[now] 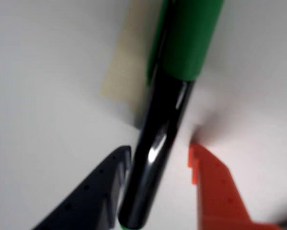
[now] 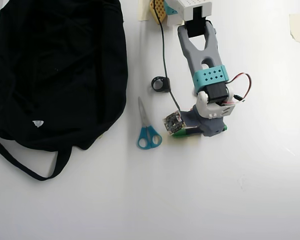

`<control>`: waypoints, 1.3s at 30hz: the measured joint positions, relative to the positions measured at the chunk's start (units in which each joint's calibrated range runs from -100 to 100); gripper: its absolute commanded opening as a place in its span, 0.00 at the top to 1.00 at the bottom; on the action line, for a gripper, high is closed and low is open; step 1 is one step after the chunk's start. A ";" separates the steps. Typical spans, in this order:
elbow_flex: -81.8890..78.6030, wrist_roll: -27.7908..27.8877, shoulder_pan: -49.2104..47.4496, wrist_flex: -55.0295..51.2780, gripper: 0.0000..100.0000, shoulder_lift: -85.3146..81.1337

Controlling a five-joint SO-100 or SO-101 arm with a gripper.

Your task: Put the green marker into the black bag

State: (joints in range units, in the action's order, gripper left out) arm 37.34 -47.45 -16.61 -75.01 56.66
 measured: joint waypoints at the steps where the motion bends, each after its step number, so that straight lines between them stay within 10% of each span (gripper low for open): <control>1: 0.00 0.00 0.00 -0.17 0.84 0.00; 39: -0.94 0.00 0.00 -6.78 0.98 -0.75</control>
State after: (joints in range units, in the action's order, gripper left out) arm 36.40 -47.45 -16.61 -81.79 55.92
